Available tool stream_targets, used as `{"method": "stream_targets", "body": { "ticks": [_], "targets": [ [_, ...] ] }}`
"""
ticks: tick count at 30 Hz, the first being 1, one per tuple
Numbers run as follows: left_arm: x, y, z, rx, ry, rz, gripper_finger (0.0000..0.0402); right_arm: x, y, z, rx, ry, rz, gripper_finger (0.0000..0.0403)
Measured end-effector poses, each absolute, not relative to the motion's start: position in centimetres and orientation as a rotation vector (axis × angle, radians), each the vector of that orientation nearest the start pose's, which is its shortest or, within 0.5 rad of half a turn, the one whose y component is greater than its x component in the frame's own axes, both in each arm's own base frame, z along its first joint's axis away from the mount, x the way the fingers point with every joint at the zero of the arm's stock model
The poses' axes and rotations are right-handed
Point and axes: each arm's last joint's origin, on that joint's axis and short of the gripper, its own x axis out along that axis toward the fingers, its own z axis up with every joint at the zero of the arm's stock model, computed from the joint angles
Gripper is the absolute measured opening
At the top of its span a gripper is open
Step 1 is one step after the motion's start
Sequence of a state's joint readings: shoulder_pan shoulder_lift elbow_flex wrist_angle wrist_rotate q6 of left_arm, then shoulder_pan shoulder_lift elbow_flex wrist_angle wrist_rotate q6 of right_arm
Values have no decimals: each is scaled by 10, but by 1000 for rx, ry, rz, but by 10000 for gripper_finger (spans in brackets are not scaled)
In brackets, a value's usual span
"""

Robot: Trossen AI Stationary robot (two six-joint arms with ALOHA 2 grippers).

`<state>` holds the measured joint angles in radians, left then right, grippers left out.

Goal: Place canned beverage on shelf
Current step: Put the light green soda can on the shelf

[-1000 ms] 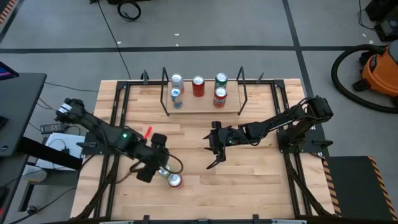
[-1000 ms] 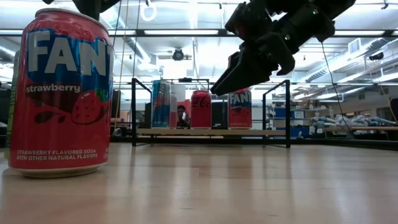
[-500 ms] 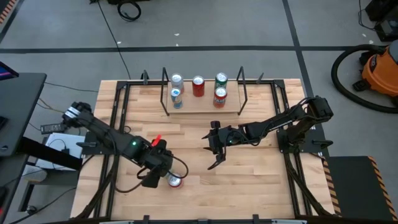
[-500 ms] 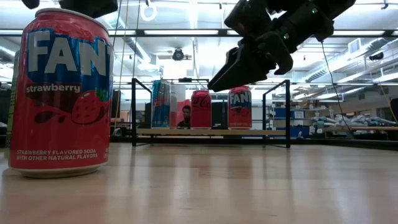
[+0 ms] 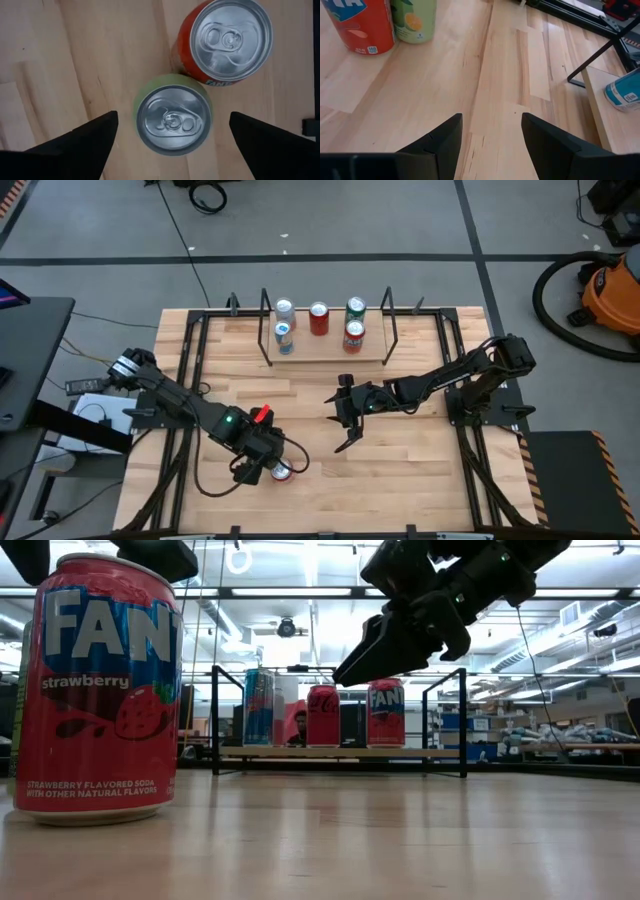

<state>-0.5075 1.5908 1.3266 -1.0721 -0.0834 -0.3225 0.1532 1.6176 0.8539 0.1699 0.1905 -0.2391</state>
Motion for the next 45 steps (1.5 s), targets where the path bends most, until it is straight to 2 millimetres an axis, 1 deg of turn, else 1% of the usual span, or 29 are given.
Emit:
{"method": "stream_targets", "body": {
  "ticks": [6, 10, 16, 22, 30, 33, 39, 45],
  "targets": [
    [266, -144, 260, 110, 1327, -148, 398, 327, 45, 187, -334, 589, 35, 215],
    [263, -143, 246, 115, 1359, -148, 398, 327, 45, 187, -334, 590, 35, 215],
    [257, -142, 227, 169, 1389, -183, 398, 327, 45, 187, -334, 590, 35, 215],
    [259, -143, 215, 178, 1334, -219, 398, 327, 45, 187, -333, 589, 35, 215],
    [256, -141, 195, 172, 1315, -226, 398, 328, 45, 187, -331, 588, 35, 215],
    [256, -141, 191, 166, 1299, -230, 397, 328, 45, 187, -331, 588, 34, 215],
    [258, -142, 190, 174, 1272, -249, 380, 328, 45, 188, -331, 586, 33, 215],
    [258, -142, 190, 179, 1270, -253, 331, 328, 43, 188, -329, 587, 29, 215]
  ]
}}
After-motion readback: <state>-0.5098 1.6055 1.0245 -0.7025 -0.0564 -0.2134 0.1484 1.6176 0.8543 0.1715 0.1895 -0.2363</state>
